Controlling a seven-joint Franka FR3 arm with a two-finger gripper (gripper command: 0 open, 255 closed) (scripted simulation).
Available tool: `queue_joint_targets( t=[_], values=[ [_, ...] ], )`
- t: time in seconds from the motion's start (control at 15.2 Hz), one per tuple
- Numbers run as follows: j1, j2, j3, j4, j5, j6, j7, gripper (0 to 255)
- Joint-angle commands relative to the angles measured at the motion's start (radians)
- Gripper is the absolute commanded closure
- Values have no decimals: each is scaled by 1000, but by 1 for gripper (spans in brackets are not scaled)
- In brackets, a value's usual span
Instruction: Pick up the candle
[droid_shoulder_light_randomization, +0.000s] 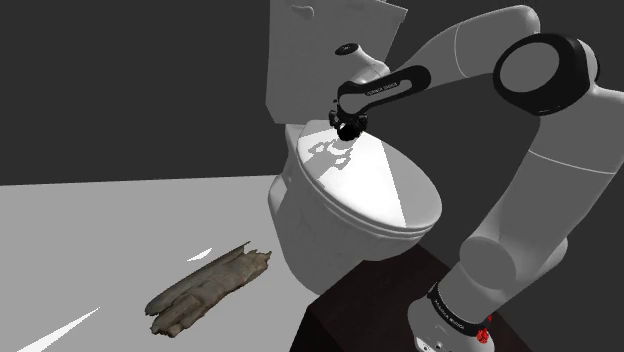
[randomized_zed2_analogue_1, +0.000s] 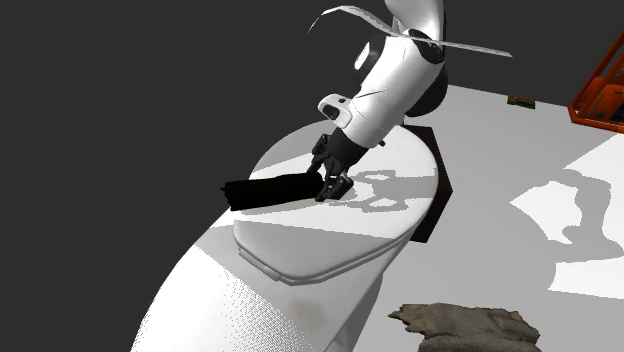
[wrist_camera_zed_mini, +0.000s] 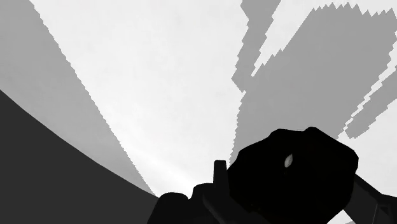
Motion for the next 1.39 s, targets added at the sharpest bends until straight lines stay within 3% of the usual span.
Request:
queue_joint_targets(
  t=[0.0,0.46,1.32],
  values=[
    [0,1,0,0,-1,1,1,255],
    [0,0,0,-2,-1,2,1,255],
    [2,-60,10,90,54,-129,-86,255]
  ],
)
